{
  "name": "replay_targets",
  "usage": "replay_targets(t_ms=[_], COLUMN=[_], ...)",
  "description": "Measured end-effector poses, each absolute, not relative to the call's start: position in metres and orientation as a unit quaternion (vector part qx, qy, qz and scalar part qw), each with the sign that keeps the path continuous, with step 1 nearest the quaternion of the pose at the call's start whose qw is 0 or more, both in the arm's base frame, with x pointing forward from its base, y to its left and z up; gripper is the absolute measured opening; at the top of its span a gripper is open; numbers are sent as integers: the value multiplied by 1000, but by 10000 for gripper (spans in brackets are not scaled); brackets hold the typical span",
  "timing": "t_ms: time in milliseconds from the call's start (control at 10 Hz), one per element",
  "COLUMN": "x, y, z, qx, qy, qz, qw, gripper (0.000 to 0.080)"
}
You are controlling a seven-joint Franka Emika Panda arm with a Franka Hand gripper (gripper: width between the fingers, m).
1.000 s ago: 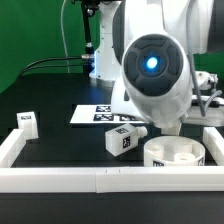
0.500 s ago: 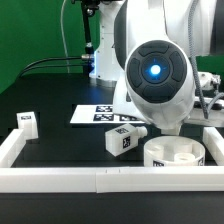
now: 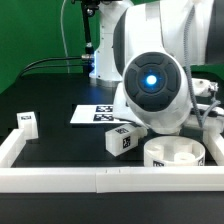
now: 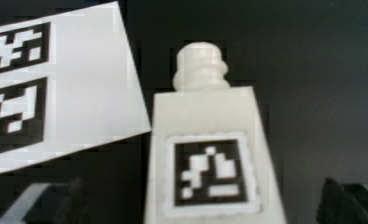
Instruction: Assemble stool
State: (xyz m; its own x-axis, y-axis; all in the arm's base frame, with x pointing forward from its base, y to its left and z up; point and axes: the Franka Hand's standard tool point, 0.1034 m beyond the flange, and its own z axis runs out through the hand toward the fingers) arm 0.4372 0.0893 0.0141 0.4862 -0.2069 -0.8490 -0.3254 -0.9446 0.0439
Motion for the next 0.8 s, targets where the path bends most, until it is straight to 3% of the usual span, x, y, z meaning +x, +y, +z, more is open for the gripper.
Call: replay_targets(t_ms=[100,200,300,600,800], x=[437,437,437,441,450], y=[88,88,88,85,78], z=[14,14,14,19,41], qx=[-860,-860,-860,-863,-865], qy=[155,155,155,154,146], qz=[482,482,482,477,474], qw=[62,62,62,65,74], gripper=[649,556,371,334,334])
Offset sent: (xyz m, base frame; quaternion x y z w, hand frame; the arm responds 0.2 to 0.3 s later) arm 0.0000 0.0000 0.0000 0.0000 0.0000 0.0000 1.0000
